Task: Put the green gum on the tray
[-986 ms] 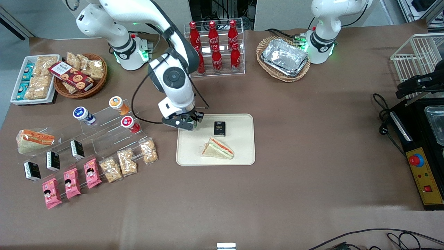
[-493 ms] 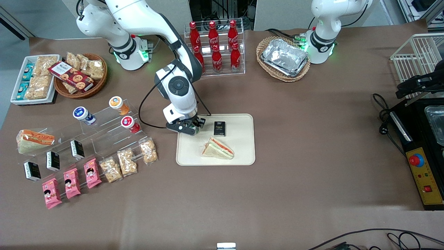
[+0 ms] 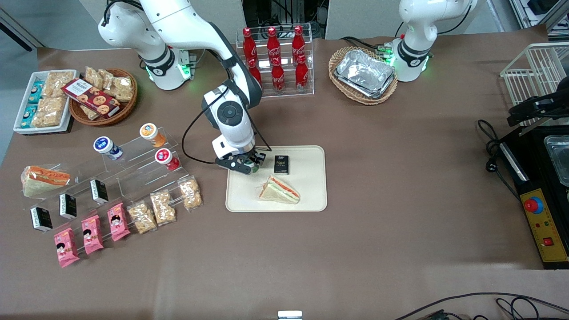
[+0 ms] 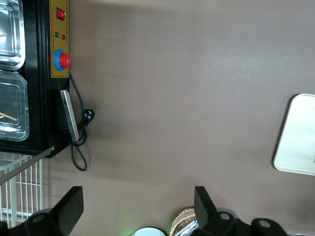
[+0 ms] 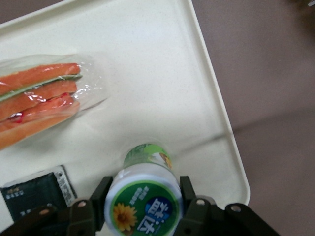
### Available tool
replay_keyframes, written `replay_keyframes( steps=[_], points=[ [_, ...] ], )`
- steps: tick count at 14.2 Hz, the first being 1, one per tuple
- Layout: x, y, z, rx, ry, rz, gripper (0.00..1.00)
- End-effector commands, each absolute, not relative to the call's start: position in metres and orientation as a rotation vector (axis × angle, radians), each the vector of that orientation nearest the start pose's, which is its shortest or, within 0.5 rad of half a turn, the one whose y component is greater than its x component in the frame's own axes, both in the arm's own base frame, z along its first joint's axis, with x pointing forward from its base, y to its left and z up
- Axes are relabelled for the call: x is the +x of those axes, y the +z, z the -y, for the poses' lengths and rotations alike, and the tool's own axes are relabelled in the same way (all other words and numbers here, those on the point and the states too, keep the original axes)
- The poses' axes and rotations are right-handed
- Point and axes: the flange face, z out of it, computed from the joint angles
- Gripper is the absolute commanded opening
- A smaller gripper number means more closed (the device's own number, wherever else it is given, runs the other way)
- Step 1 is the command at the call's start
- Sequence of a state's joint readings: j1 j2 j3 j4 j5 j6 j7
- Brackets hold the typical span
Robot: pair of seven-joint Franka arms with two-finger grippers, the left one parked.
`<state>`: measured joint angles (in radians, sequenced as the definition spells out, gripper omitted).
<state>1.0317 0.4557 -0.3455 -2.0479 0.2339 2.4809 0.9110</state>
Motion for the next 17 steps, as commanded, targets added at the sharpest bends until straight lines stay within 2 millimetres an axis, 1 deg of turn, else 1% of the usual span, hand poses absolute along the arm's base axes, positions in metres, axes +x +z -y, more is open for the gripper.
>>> replay_keyframes(
  steps=[1,2,3,4,5,6,7,8,9,10,11,12,15,16,17],
  points=[
    [0.458,0.227,-0.383,-3.049,-0.037,-0.603,0.98],
    [0.459,0.236,-0.384,-3.04,-0.037,-0.591,0.98],
    [0.46,0.255,-0.384,-3.028,-0.031,-0.579,0.98],
    [0.463,0.286,-0.376,-3.019,0.014,-0.566,0.98],
    [0.467,0.319,-0.364,-3.012,0.064,-0.53,0.98],
    [0.474,0.354,-0.343,-3.021,0.068,-0.49,0.99],
    [0.477,0.389,-0.326,-3.052,0.031,-0.447,0.99],
    [0.483,0.42,-0.303,-3.08,-0.001,-0.438,0.99],
    [0.487,0.445,-0.28,-3.096,0.0,-0.45,0.99],
    [0.491,0.464,-0.255,-3.104,0.006,-0.472,0.99],
    [0.496,0.48,-0.23,-3.106,-0.01,-0.459,0.99],
    [0.504,0.491,-0.2,-3.109,-0.033,-0.445,0.99],
    [0.532,0.511,-0.116,-3.102,-0.096,-0.429,0.99],
    [0.541,0.522,-0.089,-3.115,-0.134,-0.379,0.99],
    [0.546,0.528,-0.063,-3.128,-0.142,-0.319,0.99]
  ],
)
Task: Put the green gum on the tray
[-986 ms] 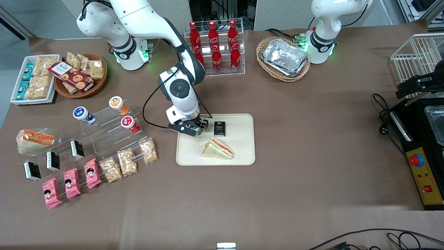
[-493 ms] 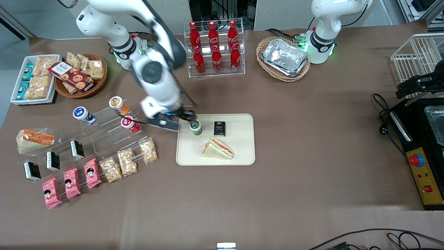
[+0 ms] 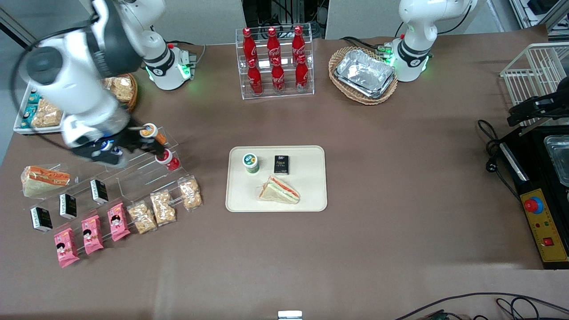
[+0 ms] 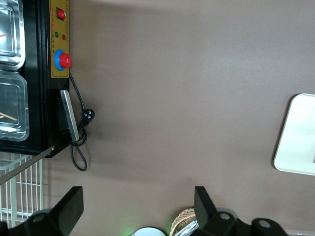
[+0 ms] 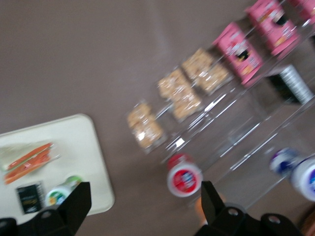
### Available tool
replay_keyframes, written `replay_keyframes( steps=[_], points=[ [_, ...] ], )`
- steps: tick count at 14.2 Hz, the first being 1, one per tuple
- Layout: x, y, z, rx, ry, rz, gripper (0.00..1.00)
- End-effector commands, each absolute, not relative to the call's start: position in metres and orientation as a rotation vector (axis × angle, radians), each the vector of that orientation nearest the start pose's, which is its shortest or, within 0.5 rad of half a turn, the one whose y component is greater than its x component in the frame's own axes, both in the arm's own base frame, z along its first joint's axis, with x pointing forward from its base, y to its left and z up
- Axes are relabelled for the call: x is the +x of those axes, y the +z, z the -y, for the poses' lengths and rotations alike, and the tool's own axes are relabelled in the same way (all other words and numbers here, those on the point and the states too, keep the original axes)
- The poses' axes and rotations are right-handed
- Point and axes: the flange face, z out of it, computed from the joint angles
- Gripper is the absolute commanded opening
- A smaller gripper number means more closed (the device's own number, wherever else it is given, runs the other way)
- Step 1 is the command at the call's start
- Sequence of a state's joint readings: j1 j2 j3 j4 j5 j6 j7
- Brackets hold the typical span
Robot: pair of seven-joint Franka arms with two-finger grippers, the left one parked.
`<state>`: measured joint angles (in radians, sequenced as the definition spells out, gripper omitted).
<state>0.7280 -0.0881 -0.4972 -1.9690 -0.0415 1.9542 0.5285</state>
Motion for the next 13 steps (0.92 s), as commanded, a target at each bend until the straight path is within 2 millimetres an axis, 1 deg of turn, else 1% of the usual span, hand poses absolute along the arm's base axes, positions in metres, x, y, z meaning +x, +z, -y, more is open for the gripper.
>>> replay_keyframes(
  steps=[1,2,3,5,6,7,8,9,10,12,13],
  points=[
    [0.547,0.53,-0.035,-3.131,-0.129,-0.296,1.0],
    [0.548,0.531,-0.01,-3.13,-0.12,-0.308,1.0],
    [0.546,0.533,0.007,-3.127,-0.104,-0.328,1.0],
    [0.545,0.551,0.037,-3.109,-0.092,-0.409,1.0],
    [0.548,0.563,0.052,-3.111,-0.102,-0.438,1.0],
    [0.556,0.569,0.06,-3.126,-0.095,-0.467,1.0],
    [0.561,0.569,0.066,-3.119,-0.045,-0.487,1.0],
    [0.566,0.574,0.068,-3.1,-0.014,-0.478,1.0],
    [0.566,0.572,0.08,-3.091,0.035,-0.484,1.0],
    [0.564,0.57,0.084,-3.085,0.072,-0.471,1.0],
    [0.564,0.569,0.082,-3.088,0.088,-0.463,1.0]
  ],
)
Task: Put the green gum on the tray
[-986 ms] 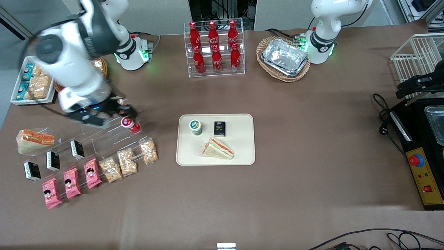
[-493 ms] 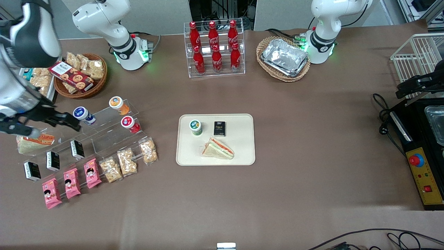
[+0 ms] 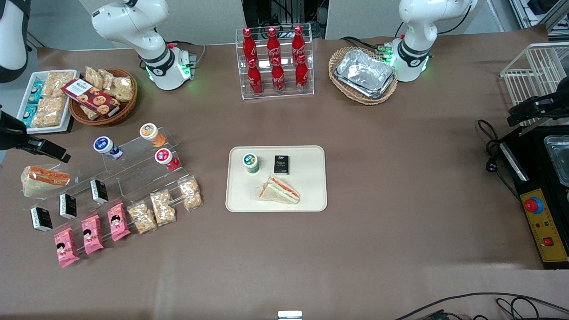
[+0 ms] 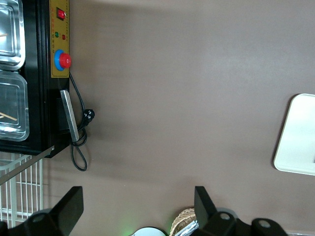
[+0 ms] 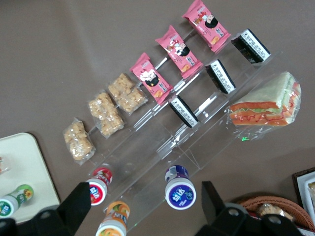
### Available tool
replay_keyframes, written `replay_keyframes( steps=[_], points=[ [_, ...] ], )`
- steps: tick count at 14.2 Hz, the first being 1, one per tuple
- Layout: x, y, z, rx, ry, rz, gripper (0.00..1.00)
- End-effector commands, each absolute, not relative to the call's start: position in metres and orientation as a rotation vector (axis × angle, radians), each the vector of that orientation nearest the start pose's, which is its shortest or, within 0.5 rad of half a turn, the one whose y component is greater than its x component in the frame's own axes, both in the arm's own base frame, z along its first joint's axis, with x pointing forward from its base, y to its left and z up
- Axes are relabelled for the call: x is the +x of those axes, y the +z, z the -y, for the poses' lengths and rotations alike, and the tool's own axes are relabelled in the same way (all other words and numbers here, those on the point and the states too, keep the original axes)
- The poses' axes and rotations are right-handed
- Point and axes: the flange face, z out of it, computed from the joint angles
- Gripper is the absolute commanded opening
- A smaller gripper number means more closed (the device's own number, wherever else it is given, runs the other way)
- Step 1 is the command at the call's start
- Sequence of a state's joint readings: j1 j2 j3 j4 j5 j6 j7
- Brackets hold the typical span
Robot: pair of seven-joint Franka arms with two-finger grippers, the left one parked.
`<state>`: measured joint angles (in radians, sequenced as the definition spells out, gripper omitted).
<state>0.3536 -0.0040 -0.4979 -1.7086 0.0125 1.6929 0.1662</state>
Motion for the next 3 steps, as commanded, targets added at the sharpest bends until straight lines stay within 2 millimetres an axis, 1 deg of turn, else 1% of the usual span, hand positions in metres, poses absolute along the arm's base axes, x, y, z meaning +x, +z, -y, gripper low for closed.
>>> replay_keyframes(
  steps=[1,3],
  points=[
    [0.5632,0.5661,0.0839,-3.086,0.105,-0.47,1.0],
    [0.5629,0.5661,0.0858,-3.087,0.106,-0.475,1.0]
  ],
)
